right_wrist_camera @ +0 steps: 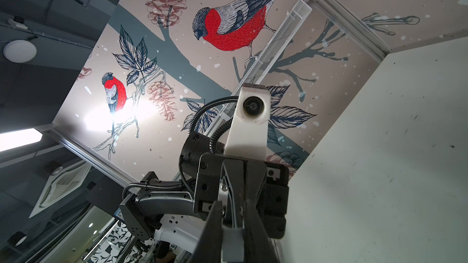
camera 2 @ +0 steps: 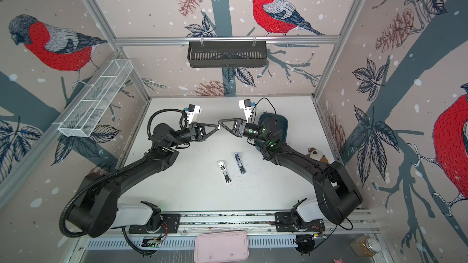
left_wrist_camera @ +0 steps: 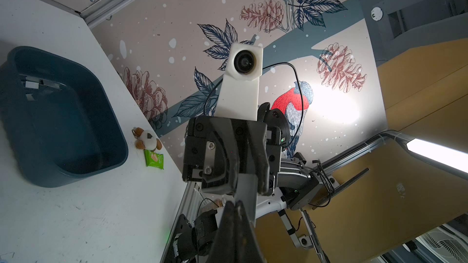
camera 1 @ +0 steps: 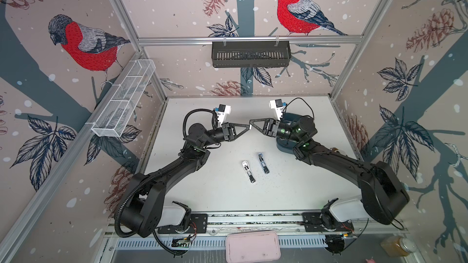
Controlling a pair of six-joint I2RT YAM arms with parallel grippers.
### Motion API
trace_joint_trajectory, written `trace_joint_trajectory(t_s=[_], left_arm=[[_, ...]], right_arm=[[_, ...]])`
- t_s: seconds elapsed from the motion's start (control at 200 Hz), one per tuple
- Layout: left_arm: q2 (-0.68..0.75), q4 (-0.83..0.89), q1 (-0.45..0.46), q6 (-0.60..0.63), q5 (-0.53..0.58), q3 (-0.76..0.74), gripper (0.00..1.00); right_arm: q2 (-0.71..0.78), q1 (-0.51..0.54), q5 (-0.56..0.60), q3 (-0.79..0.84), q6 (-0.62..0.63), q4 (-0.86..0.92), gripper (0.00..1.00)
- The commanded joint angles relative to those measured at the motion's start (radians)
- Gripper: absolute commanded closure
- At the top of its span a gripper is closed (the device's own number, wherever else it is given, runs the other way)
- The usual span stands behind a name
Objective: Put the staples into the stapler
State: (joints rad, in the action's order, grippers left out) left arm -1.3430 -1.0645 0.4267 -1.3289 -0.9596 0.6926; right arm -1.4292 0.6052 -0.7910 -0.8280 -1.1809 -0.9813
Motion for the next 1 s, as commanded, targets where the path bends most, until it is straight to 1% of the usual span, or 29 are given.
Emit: trace_joint_trajectory(t_s=[0.0,0.09,0.235,0.43,0.525,0.615,0.686,0.741,0.821,0.931,0.996], left_arm=[[0.004,-0.041,0.0,0.0,-0.005,-0.001,1.0],[0.005,-0.037,-0.001,0.003,-0.005,0.0,1.0],[0.021,-0.013,-0.012,0.015,-0.005,-0.003,0.88],[0.058,0.022,-0.043,0.031,-0.013,-0.024,0.8],[0.08,0.084,-0.048,0.066,-0.016,-0.028,0.8],[0.108,0.167,-0.055,0.115,-0.018,-0.04,0.77],[0.141,0.298,-0.06,0.197,-0.01,-0.039,0.74],[0.165,0.466,-0.059,0.29,0.014,-0.019,0.68],[0.201,0.678,-0.059,0.439,0.057,0.011,0.56],[0.244,0.916,-0.058,0.594,0.117,0.056,0.33],[0.268,1.016,-0.059,0.67,0.146,0.075,0.17]], right_arm=[[-0.002,0.001,-0.011,-0.001,-0.007,-0.037,0.84],[-0.001,-0.001,-0.011,0.0,-0.005,-0.036,0.85],[0.0,-0.004,-0.011,0.005,-0.003,-0.034,0.85],[0.017,-0.016,-0.014,0.026,-0.002,-0.03,0.85],[0.031,-0.019,-0.013,0.039,0.008,-0.014,0.86],[0.064,-0.021,0.0,0.04,0.081,0.09,0.86],[0.095,-0.021,0.024,0.037,0.176,0.219,0.85],[0.117,-0.019,0.054,0.034,0.251,0.328,0.86],[0.147,-0.021,0.095,0.034,0.348,0.458,0.86],[0.172,-0.015,0.168,0.032,0.473,0.631,0.85],[0.212,0.002,0.247,0.021,0.563,0.754,0.85]])
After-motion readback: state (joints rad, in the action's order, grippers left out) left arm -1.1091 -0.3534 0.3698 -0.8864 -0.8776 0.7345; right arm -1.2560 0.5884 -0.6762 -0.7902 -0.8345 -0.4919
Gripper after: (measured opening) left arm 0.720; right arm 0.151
